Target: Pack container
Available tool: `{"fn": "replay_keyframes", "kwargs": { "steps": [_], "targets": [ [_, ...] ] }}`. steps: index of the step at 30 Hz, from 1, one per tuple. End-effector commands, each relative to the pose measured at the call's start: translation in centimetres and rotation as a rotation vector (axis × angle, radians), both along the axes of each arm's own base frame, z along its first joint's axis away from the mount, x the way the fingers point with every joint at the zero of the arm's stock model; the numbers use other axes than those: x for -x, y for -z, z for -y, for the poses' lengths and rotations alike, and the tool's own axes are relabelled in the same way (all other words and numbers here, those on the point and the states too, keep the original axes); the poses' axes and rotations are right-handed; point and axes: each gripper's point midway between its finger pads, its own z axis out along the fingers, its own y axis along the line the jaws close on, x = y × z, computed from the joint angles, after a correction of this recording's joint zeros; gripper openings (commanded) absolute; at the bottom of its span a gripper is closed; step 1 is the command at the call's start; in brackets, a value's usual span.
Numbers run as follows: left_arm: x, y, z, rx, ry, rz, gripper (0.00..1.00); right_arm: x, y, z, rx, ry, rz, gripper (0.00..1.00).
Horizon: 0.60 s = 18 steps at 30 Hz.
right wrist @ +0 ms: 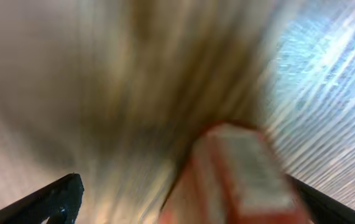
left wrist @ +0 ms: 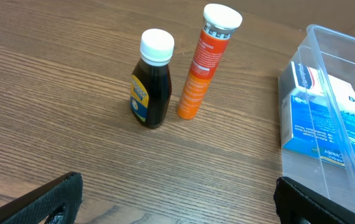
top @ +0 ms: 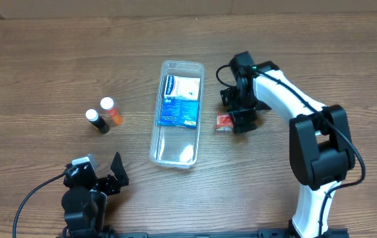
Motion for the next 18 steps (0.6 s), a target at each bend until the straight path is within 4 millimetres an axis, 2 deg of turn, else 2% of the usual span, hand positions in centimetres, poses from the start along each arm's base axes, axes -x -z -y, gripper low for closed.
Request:
{"fn": "replay_keyframes", "kwargs": {
  "steps": [1, 4, 10, 14, 16, 18],
  "targets": [
    [0.0, 0.0, 0.0, 0.01, -0.005, 0.003, 1.0, 0.7, 0.6, -1.1, -0.053, -0.043, -0.023, 1.0],
    [0.0, 0.0, 0.0, 0.01, -0.005, 0.003, 1.0, -0.5, 0.6, -1.0, -0.065, -0.089, 0.036, 1.0],
    [0.0, 0.0, 0.0, 0.009, -0.005, 0.003, 1.0, -1.7, -0.4, -0.5, -0.077, -0.121, 0.078, 0.98],
    [0.0, 0.0, 0.0, 0.01, -0.005, 0.003, 1.0, -3.2, -2.0, -0.1, -0.066, -0.171, 0.149, 0.99],
    [0.0, 0.0, 0.0, 0.01, -0.005, 0.003, 1.0, -4.0, -3.7, 0.5, -0.026, -0.216, 0.209, 1.0],
    [0.0, 0.0, 0.0, 0.01, -0.005, 0.003, 1.0, -3.9, -5.1, 0.9, 0.009, -0.222, 0.232, 1.0]
  ]
}}
